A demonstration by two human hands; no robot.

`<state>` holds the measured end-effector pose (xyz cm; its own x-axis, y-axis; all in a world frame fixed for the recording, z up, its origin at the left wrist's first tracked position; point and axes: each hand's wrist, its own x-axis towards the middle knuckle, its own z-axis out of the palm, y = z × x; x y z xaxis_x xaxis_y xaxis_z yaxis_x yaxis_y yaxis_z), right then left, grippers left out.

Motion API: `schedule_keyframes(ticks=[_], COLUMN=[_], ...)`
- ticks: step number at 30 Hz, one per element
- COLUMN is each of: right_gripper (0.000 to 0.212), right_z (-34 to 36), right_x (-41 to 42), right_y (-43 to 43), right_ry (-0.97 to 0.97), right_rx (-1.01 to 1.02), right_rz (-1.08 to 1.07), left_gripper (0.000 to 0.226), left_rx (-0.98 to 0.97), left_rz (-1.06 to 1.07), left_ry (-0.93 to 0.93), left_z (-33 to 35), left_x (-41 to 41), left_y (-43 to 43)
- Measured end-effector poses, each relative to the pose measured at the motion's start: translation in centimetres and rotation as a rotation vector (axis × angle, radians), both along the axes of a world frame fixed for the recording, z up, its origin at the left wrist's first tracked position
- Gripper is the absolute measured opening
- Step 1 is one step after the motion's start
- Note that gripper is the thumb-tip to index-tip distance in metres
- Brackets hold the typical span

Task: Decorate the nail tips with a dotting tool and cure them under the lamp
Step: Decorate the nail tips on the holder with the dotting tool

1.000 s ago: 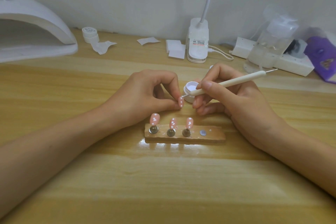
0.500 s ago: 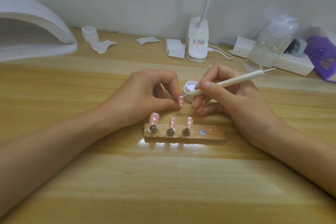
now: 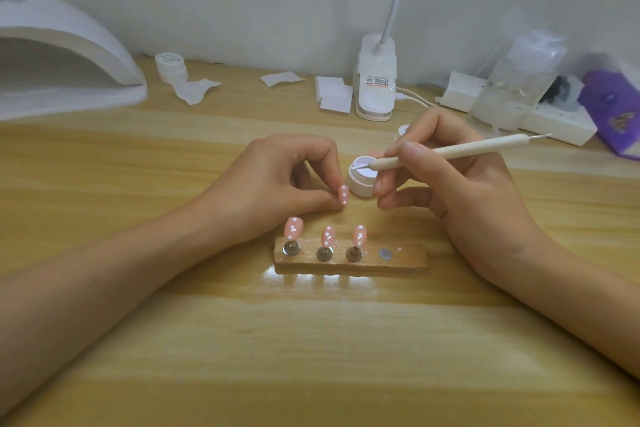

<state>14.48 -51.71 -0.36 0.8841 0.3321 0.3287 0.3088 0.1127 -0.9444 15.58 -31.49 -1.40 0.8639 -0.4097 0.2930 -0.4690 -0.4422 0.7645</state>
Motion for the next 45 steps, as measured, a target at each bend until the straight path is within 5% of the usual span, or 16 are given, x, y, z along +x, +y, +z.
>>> schedule_keyframes(ticks=[29, 45], right_gripper=[0.015, 0.017], right_z=[-0.17, 0.06], right_x=[0.13, -0.2], right_y=[0.05, 0.05], right_ry=[0.087, 0.004], right_rx=[-0.144, -0.025], right_rz=[0.003, 0.003], left_gripper=[0.019, 0.023], left_rx=[-0.006, -0.002], left_rz=[0.021, 0.017], left_ry=[0.022, 0.023], left_z=[0.08, 0.04], left_x=[-0.01, -0.07], left_y=[-0.12, -0.09])
